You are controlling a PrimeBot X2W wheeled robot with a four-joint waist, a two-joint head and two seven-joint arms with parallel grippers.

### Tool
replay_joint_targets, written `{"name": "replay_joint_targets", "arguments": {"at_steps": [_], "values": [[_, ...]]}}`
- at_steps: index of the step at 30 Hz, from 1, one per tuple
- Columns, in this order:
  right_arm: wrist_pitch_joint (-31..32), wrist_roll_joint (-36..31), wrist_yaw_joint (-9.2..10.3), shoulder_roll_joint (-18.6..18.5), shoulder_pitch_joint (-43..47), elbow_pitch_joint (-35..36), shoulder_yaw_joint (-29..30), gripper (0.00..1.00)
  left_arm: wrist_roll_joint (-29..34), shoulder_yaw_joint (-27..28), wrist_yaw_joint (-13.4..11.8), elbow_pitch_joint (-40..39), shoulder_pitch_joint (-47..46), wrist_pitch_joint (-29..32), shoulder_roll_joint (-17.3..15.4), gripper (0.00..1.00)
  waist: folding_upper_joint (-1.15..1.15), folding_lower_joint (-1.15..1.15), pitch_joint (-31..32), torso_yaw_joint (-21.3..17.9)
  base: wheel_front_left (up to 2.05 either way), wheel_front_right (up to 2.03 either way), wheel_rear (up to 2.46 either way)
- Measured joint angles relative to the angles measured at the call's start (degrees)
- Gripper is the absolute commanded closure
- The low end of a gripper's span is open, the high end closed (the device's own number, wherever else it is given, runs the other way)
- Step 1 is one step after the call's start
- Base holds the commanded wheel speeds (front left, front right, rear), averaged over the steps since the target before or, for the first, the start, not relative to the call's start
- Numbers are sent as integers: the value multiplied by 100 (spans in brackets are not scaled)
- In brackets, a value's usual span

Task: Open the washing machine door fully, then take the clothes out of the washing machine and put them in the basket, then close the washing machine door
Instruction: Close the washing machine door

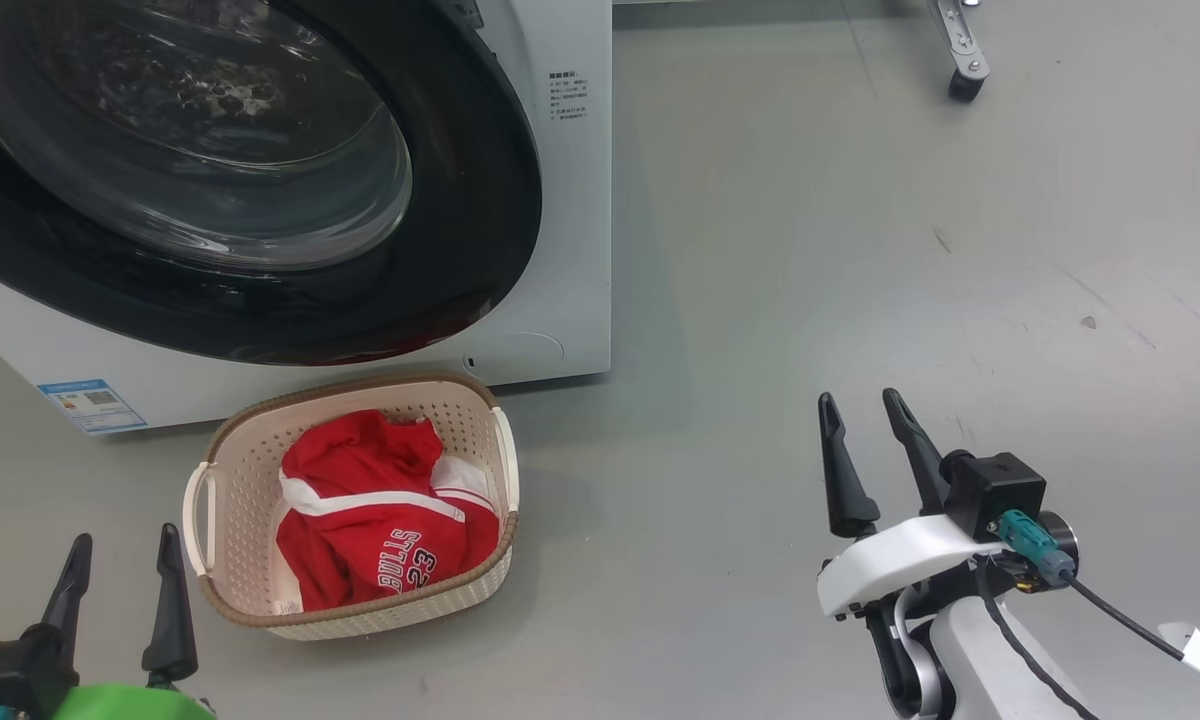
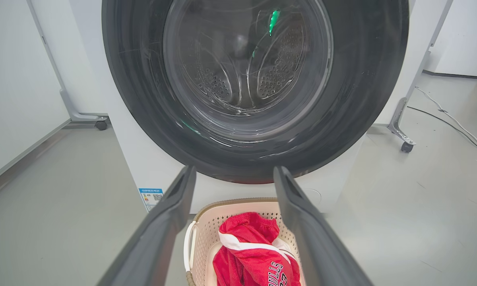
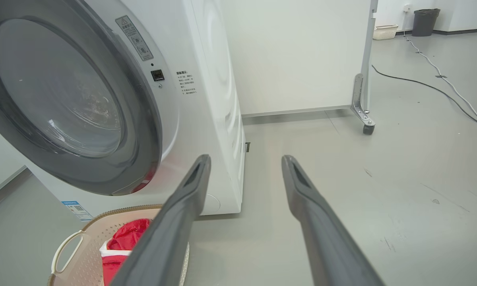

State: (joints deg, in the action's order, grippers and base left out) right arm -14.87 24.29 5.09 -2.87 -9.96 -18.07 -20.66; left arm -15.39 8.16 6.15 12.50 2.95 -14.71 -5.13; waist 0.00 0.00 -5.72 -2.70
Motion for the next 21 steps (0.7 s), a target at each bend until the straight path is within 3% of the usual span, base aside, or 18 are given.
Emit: {"name": "replay_joint_targets", "arguments": {"at_steps": [12,21], "values": [[0,-724,-278,-43,-480,380,-215,100,99,-58,73,29,-5,0,104,0,0,0,-80,144,0,0,0],[0,-1104,-724,-71,-1005,232,-846,100,104,-70,74,86,-65,0,156,0,0,0,-182,482,0,0,0]]}}
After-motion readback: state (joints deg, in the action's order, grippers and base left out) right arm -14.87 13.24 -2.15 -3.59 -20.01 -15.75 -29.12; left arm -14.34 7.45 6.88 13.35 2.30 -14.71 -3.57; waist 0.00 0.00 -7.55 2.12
